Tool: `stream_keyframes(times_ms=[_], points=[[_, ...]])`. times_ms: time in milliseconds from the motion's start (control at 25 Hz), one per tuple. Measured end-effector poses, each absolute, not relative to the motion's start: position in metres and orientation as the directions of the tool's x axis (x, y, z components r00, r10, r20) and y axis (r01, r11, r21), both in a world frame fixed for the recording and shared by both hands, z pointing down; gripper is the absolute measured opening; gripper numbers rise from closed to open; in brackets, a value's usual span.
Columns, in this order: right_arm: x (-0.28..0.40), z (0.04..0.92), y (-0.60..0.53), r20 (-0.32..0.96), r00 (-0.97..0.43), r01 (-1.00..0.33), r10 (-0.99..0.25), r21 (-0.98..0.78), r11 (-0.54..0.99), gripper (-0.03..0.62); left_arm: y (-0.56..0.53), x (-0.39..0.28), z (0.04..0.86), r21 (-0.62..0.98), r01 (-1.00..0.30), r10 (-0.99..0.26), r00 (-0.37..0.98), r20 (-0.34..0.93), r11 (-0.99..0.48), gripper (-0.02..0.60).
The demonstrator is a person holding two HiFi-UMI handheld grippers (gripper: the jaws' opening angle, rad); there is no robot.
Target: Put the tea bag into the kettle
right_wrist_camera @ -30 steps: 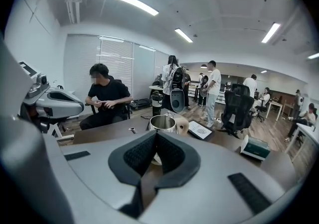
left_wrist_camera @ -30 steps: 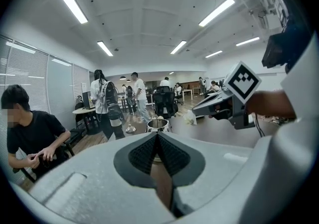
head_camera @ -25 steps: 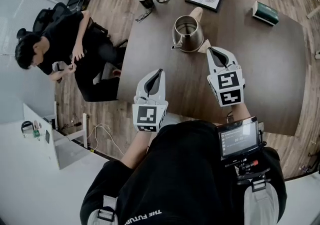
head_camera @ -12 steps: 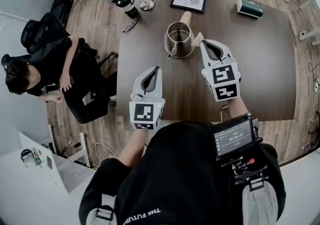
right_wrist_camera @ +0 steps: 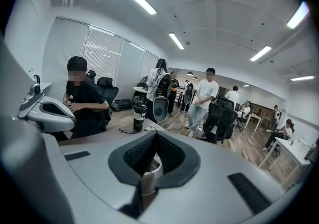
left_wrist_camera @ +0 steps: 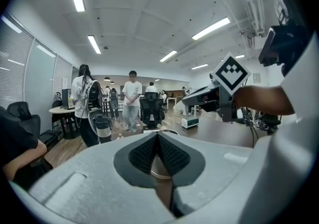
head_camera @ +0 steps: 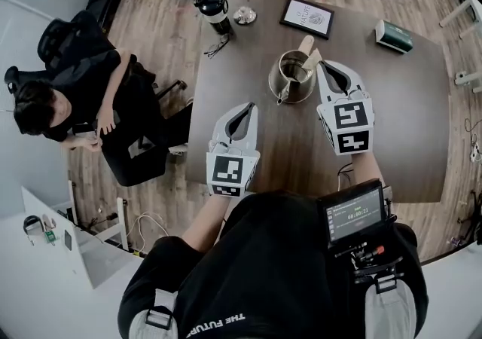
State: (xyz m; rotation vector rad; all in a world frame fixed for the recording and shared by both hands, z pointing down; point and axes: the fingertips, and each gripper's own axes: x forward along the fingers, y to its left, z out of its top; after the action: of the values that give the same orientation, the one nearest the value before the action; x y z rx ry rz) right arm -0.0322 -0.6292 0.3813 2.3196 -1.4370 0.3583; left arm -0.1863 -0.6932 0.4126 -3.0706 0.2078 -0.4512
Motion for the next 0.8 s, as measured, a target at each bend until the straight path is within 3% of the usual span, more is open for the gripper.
stream_keyframes(times_ms=[800], points=[[-0.031, 0.477, -0.677, 0.565, 0.353, -0.929, -0.745, 0.117, -0.351, 0.008, -0.736, -0.195, 0.444, 0.016, -0.184, -0.165, 0.914, 0.369, -0.983, 0.005]])
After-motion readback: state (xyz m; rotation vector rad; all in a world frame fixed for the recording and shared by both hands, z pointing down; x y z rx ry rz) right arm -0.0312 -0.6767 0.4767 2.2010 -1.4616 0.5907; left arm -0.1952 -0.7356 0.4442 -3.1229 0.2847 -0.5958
